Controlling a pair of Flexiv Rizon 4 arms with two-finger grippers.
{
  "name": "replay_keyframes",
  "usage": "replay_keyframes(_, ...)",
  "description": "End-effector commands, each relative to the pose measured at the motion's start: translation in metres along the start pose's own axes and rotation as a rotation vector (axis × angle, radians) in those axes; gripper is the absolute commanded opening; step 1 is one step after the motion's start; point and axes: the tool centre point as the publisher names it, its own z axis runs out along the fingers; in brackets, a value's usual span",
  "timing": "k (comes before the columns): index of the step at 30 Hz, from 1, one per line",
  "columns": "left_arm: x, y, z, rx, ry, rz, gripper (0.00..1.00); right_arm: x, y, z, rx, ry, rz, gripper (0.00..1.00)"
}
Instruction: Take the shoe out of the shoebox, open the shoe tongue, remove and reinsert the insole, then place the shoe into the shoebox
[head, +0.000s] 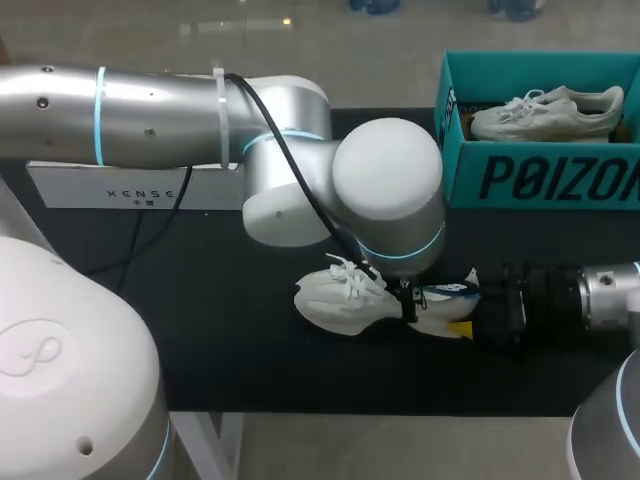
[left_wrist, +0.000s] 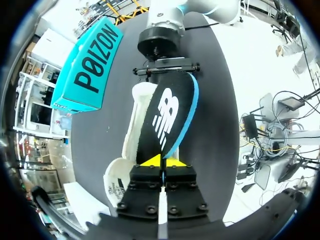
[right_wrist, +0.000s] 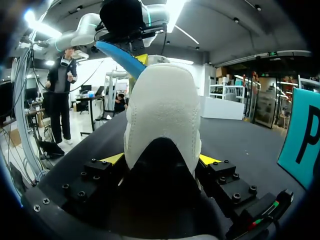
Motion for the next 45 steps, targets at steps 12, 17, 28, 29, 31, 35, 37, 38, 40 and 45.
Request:
replay_keyframes(12,0.018,-0.030,-0.011,0.036,0.000,-0.003,0.00,0.000,-0.003,0.003,0.003,-0.002,0.001,0.00)
replay_keyframes(17,0.014,-0.038,-0.016,0.058,0.016,-0.029,0.00,0.000,-0.003,0.003,0.003,-0.002,0.001,0.00)
replay_keyframes(28,-0.002,-0.062,-0.090,0.215,0.137,-0.060,0.00,0.000,-0.003,0.003,0.003,-0.002,0.001,0.00)
replay_keyframes(29,-0.008,-0.065,-0.105,0.240,0.182,-0.071,0.00,0.000,-0.003,0.003,0.003,-0.002,0.001,0.00)
replay_keyframes(31,-0.018,-0.069,-0.122,0.277,0.274,-0.084,0.00,0.000,-0.003,0.003,0.003,-0.002,0.001,0.00)
replay_keyframes(35,-0.042,-0.075,-0.159,0.339,0.357,-0.106,0.00,0.000,-0.003,0.003,0.003,-0.002,0.001,0.00)
replay_keyframes(37,-0.053,-0.076,-0.171,0.366,0.426,-0.107,0.00,0.000,-0.003,0.003,0.003,-0.002,0.001,0.00)
replay_keyframes(38,-0.058,-0.077,-0.175,0.375,0.439,-0.101,0.00,0.000,-0.003,0.003,0.003,-0.002,0.001,0.00)
replay_keyframes(40,-0.068,-0.078,-0.182,0.401,0.467,-0.102,0.00,0.000,-0.003,0.003,0.003,-0.002,0.001,0.00)
replay_keyframes(45,-0.097,-0.074,-0.197,0.474,0.570,-0.127,0.00,0.000,-0.003,0.003,0.003,-0.002,0.001,0.00)
